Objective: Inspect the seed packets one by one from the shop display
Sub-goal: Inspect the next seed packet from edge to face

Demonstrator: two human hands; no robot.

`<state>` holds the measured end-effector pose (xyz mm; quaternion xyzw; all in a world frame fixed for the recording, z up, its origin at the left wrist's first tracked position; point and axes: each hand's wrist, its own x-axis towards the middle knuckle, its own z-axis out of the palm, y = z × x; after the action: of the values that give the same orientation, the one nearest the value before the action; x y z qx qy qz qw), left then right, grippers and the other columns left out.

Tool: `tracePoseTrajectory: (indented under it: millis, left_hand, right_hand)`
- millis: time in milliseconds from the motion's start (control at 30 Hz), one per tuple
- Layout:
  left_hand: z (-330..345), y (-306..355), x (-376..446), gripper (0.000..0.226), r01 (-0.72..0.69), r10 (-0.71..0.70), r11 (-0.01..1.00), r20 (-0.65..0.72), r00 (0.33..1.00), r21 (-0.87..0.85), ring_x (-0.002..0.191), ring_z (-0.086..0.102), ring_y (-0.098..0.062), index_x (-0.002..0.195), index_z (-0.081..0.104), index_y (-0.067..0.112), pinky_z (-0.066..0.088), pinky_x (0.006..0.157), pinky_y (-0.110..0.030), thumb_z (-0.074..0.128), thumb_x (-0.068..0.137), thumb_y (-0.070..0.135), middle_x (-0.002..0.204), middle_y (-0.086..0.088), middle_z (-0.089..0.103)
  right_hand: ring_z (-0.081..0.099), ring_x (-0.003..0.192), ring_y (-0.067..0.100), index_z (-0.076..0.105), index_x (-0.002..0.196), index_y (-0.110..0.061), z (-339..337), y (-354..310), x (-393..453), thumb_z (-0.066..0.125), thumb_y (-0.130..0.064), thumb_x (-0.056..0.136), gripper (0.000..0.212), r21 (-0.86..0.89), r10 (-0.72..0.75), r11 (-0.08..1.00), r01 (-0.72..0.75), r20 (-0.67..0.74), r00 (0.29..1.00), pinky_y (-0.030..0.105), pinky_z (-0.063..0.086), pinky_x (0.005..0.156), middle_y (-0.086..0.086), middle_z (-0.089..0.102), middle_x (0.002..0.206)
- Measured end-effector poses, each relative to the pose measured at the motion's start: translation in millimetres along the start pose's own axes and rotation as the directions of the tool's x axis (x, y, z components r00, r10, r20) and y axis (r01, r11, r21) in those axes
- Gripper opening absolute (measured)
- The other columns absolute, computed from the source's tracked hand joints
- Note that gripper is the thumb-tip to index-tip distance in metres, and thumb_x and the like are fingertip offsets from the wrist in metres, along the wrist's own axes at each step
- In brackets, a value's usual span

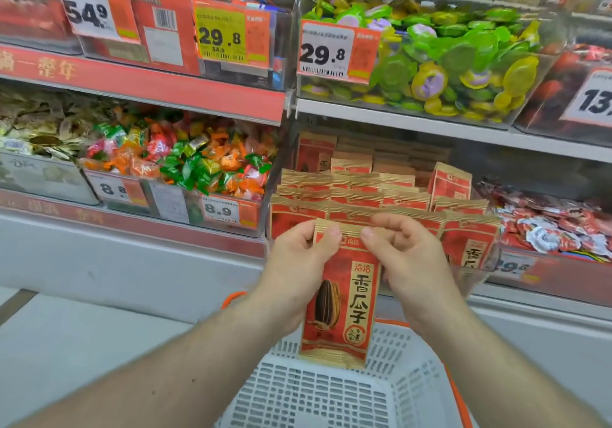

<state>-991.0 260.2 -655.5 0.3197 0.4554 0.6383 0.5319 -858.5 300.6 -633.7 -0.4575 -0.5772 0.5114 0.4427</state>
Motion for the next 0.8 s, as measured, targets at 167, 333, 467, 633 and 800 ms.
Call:
tracePoseTrajectory:
  millis: [167,333,467,633,800]
  left_hand:
    - [5,-8,1,0.009,0.000,-0.007,0.993,-0.061,0.998,-0.114,0.074,0.069,-0.023,0.093,0.065,0.008,0.060,0.065,-0.035,0.057,0.096,0.012,0.086,-0.013,0.072]
    - [-2,-10,8,0.018,-0.117,0.116,0.991,0.022,0.993,0.060,0.069,0.065,-0.015,0.076,0.068,0.014,0.056,0.063,-0.027,0.065,0.086,0.000,0.073,-0.003,0.070]
    - [-16,-5,15,0.014,-0.235,0.205,0.941,0.140,0.969,0.245,0.071,0.066,-0.008,0.064,0.076,0.026,0.055,0.067,-0.023,0.076,0.067,0.012,0.071,0.005,0.071]
    - [-26,-7,15,0.028,-0.324,0.267,0.901,0.221,0.938,0.287,0.073,0.067,-0.007,0.064,0.077,0.031,0.052,0.070,-0.021,0.083,0.064,0.004,0.075,0.008,0.072]
    - [-26,-9,13,0.012,-0.275,0.217,0.920,0.223,0.950,0.279,0.078,0.068,-0.007,0.074,0.078,0.026,0.052,0.071,-0.018,0.076,0.073,0.015,0.080,0.005,0.074]
  right_hand:
    - [0.066,0.060,0.011,0.073,0.072,-0.015,-11,10,-3,0.065,-0.020,0.091,0.022,-0.116,-0.062,0.991,0.065,0.026,0.998,0.027,0.048,0.055,0.000,0.072,0.067]
    - [0.052,0.040,0.001,0.073,0.074,-0.016,-19,13,-7,0.065,-0.013,0.090,0.019,-0.050,-0.063,0.997,0.063,0.009,0.998,0.013,0.039,0.044,-0.010,0.059,0.047]
    - [0.054,0.041,0.011,0.074,0.079,-0.021,-28,17,-9,0.068,-0.015,0.088,0.013,-0.119,-0.084,0.989,0.088,0.035,0.996,0.021,0.044,0.047,0.001,0.058,0.044]
    - [0.062,0.048,0.008,0.076,0.078,-0.017,-34,14,-14,0.070,-0.005,0.084,0.014,-0.116,-0.147,0.981,0.157,0.095,0.985,0.015,0.048,0.050,-0.006,0.068,0.057]
    - [0.061,0.047,0.010,0.074,0.077,-0.023,-33,16,-12,0.070,-0.009,0.085,0.016,-0.135,-0.147,0.978,0.159,0.094,0.985,0.017,0.050,0.051,-0.002,0.066,0.053]
